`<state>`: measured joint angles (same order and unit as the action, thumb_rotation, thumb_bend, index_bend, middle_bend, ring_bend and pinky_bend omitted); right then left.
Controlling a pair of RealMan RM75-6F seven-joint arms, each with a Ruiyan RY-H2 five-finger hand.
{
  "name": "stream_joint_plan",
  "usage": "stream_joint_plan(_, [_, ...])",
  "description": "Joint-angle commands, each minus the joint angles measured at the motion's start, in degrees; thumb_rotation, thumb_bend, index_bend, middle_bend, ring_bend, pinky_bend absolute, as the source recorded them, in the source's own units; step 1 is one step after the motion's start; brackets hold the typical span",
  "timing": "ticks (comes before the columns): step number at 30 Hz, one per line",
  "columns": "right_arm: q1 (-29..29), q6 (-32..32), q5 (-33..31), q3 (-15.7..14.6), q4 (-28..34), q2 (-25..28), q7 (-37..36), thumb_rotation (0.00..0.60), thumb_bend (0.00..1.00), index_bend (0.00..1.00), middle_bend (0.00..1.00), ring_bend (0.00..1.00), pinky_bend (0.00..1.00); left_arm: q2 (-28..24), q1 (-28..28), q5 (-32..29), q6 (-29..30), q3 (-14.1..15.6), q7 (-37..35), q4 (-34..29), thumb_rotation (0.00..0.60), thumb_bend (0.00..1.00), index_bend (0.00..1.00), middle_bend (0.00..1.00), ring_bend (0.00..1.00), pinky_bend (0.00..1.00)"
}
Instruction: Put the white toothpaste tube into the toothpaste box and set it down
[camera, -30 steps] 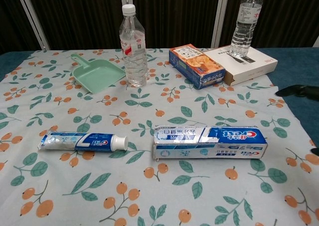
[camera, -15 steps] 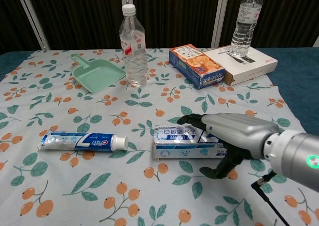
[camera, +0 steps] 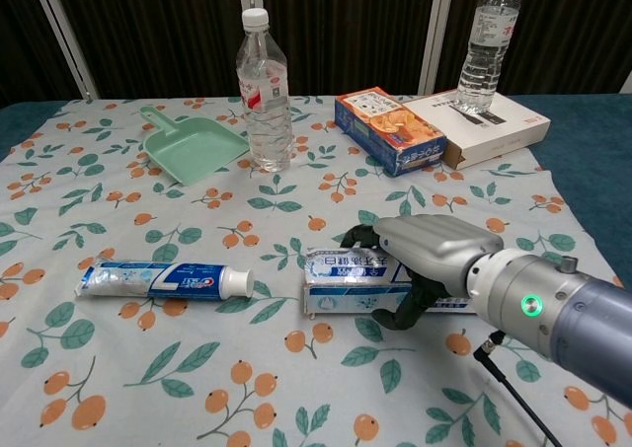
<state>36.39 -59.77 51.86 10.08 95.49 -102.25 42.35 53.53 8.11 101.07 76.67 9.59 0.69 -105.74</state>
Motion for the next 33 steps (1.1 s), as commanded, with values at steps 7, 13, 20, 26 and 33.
stream_joint_plan(7, [-0.4,-2.0,1.5,-1.6,2.4,1.7,-0.9,0.6,0.35,0.46,0.52,0.46,0.37,-0.1,0.2,0.2,-0.4,0.1,0.5,-0.1,0.6,0.02,0.05,0.01,0.0,0.09])
stream_joint_plan(13, [-1.1,-3.7,4.9,-1.7,7.5,5.3,-2.9,0.6,0.35,0.46,0.52,0.46,0.37,0.2,1.0,0.1,-0.9,-0.8,1.7,-0.1,0.6,0.02,0.11,0.1,0.1,0.22])
stream_joint_plan(20, [-1.0,-4.6,7.0,-0.5,11.9,8.9,-4.6,0.6,0.35,0.46,0.52,0.46,0.37,2.5,6.5,-3.0,-6.1,-6.1,6.9,-1.9,0.6,0.11,0.23,0.26,0.24,0.38])
stream_joint_plan(26, [-0.7,-5.4,7.9,0.7,14.4,11.4,-5.8,0.6,0.35,0.46,0.52,0.46,0.37,7.4,14.1,-11.2,-16.2,-12.1,15.3,-2.8,0.6,0.12,0.23,0.3,0.27,0.39])
stream_joint_plan(33, [-0.8,-5.7,8.0,1.8,16.1,15.2,-7.4,0.6,0.35,0.46,0.52,0.46,0.37,15.0,22.0,-22.3,-26.5,-16.0,27.5,1.8,0.6,0.12,0.24,0.31,0.28,0.39])
